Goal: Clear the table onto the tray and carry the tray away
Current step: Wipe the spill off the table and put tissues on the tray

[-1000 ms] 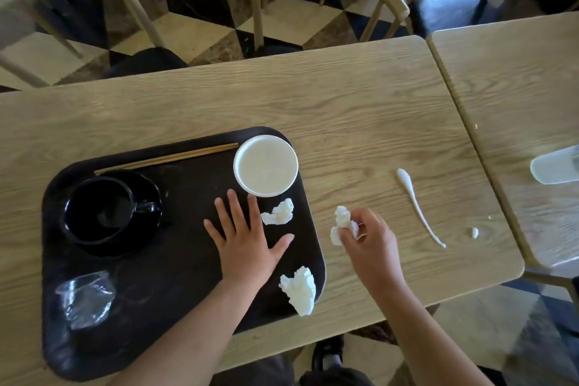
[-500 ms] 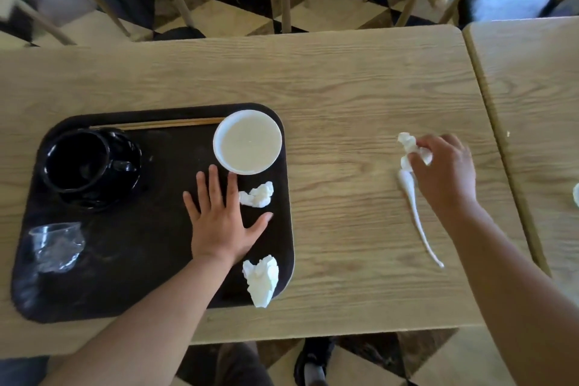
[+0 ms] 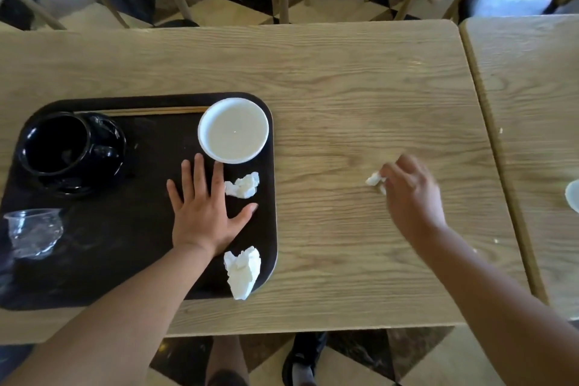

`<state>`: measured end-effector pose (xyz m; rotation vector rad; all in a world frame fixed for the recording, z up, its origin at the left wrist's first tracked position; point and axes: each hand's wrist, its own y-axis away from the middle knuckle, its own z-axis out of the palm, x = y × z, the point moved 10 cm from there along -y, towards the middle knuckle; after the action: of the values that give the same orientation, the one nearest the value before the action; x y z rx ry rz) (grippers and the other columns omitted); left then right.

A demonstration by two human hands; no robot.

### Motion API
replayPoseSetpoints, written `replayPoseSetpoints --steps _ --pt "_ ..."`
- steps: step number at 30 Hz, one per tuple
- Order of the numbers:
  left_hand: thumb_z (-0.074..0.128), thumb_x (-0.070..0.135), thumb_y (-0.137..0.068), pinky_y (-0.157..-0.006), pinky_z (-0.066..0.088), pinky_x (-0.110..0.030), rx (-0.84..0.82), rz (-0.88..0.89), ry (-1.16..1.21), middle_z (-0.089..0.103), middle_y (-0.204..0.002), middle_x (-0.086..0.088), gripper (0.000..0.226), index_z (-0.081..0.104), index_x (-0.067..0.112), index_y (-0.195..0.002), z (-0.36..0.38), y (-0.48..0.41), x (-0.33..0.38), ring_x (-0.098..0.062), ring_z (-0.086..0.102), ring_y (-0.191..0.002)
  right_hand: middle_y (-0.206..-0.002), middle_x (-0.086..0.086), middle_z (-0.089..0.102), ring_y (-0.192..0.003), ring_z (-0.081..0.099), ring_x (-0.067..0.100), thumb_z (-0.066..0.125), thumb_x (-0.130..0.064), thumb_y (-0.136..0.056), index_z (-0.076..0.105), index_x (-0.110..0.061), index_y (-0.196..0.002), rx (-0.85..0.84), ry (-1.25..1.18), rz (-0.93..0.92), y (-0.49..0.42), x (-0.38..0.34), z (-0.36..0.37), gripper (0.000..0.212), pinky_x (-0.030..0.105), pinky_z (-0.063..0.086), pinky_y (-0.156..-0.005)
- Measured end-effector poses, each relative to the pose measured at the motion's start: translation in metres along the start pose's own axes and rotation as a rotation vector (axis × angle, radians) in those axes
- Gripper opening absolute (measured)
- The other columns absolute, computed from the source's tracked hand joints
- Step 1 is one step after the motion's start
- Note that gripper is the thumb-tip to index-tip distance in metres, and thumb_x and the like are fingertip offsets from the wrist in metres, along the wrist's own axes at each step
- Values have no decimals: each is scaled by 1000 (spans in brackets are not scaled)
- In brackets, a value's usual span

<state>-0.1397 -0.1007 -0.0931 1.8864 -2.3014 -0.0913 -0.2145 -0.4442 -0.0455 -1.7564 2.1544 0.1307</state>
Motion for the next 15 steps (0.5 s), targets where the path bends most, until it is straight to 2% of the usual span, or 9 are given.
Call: replayPoseSetpoints --steps 3,6,9,10,12,13,15 --pt "38 79 -74 -117 6 -63 4 -8 9 7 -163 -15 103 14 18 -153 -1 0 -1 -37 -1 -149 -81 0 52 -77 54 23 70 0 -78 70 -14 -79 -132 -49 -68 46 -28 8 14 39 50 -64" --pt "36 81 -74 -117 5 -62 -2 -16 1 5 -163 -14 102 13 20 -153 0 0 -2 -35 -2 -149 -80 -1 53 -73 53 19 74 10 -71 67 -13 -76 -238 -93 -152 99 -53 10 25 33 49 -55" --pt "37 81 -74 -117 5 -61 -3 -18 7 5 -163 -13 103 12 20 -153 0 -1 -1 -35 -2 -149 -83 -6 51 -68 54 12 72 15 -59 62 -20 -77 -453 -128 -219 145 -63 20 40 25 52 -48" --pt "37 81 -74 -117 5 -62 -5 -17 9 5 -163 -14 103 12 20 -153 0 -1 -2 -35 -2 -149 -86 -10 50 -68 56 8 70 13 -60 61 -24 -80 -545 -127 -242 157 -62 26 43 22 53 -51" --pt "38 80 -74 -117 5 -62 -3 -14 16 6 -163 -14 103 13 20 -153 0 -1 -2 -35 -1 -149 -93 -20 50 -73 59 1 66 6 -75 64 -34 -90 -670 -143 -257 159 -55 26 42 18 55 -63" --pt "39 80 -74 -117 4 -61 -1 -12 21 6 -163 -14 102 13 20 -153 1 -1 -2 -35 -1 -149 -96 -20 53 -75 61 1 65 3 -80 65 -34 -93 -665 -158 -256 149 -50 18 39 19 56 -65" --pt "41 79 -74 -117 4 -62 11 -7 36 8 -163 -15 102 17 19 -152 0 -1 -1 -36 0 -149 -95 -12 62 -73 65 5 67 6 -80 70 -25 -91 -516 -165 -225 106 -39 -8 33 25 58 -62"
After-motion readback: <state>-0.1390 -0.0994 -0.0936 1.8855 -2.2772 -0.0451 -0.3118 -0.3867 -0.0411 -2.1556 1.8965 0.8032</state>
